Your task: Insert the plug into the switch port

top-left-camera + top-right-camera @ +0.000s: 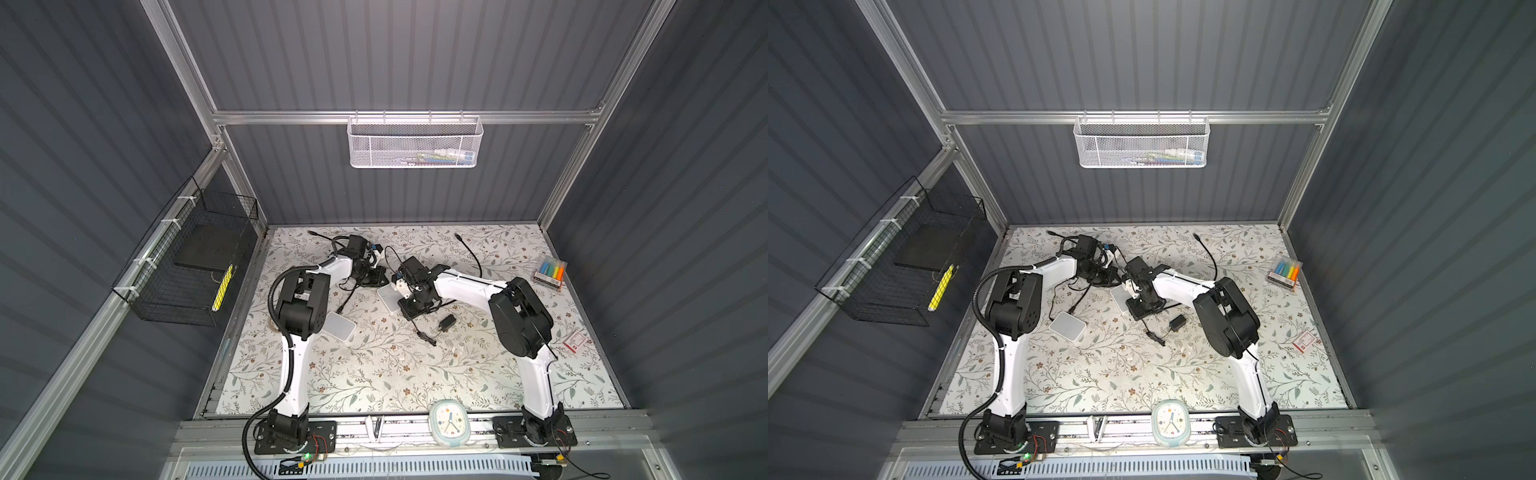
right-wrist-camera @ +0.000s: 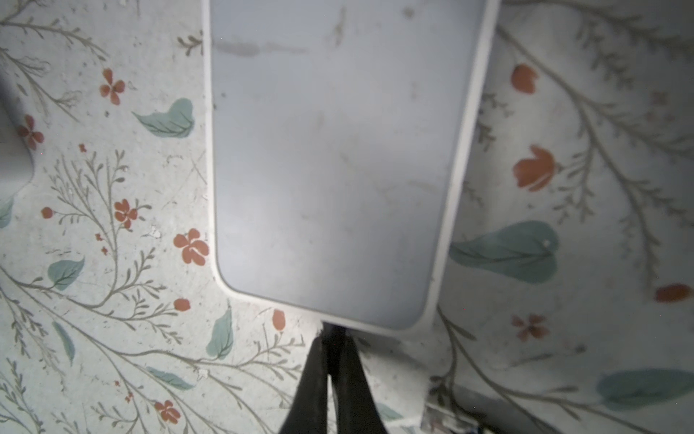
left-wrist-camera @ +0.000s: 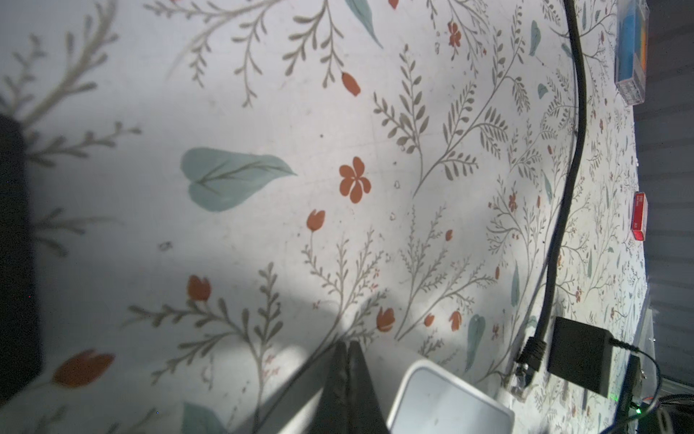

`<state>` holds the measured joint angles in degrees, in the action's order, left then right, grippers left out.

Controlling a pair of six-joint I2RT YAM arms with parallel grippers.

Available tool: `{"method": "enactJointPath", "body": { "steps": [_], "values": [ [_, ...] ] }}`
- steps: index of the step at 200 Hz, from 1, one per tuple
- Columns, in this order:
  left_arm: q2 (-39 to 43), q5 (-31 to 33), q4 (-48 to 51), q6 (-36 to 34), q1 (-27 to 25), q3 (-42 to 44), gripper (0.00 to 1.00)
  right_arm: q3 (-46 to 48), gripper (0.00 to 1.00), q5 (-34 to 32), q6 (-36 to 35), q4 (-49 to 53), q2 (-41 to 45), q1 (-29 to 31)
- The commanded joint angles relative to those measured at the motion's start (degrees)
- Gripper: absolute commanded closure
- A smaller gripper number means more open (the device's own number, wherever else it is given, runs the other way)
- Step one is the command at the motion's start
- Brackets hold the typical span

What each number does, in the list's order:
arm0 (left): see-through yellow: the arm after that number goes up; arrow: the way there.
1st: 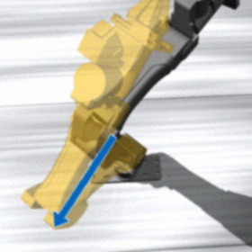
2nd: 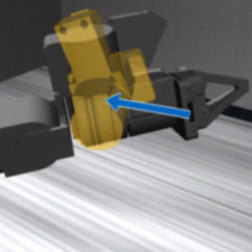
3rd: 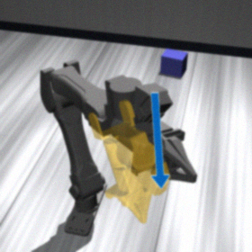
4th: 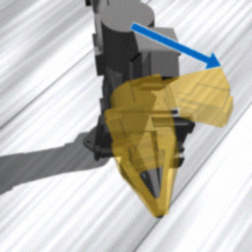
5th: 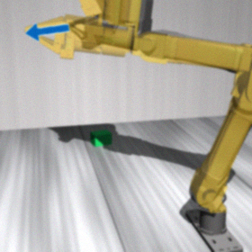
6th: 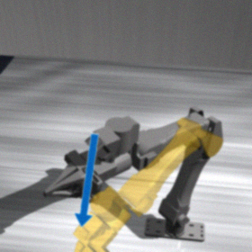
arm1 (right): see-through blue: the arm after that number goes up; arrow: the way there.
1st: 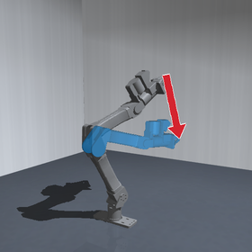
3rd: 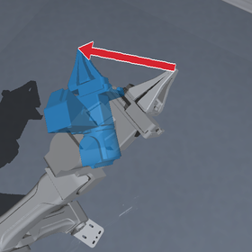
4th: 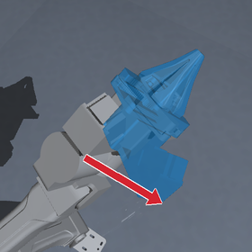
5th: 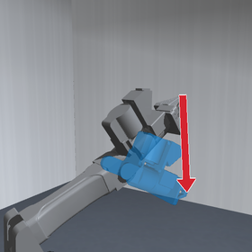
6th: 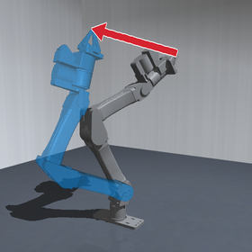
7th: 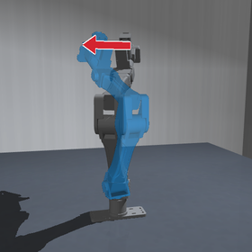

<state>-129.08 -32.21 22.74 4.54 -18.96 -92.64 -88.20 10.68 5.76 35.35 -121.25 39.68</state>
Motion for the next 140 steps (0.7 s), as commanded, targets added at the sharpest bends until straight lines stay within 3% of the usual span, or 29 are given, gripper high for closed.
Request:
{"method": "enactJointPath", "body": {
  "steps": [1, 140],
  "values": [
    [1.5, -3.7, 3.8, -0.4, -1.7, 2.7, 1.00, -3.4, 1.00, -1.4, -0.7, -4.8, -0.7, -0.5],
    [1.5, -5.8, 1.3, 0.9, -3.3, 5.6, 1.00, -5.8, 1.00, -0.7, -1.1, -6.7, -2.2, -0.8]
  ]
}}
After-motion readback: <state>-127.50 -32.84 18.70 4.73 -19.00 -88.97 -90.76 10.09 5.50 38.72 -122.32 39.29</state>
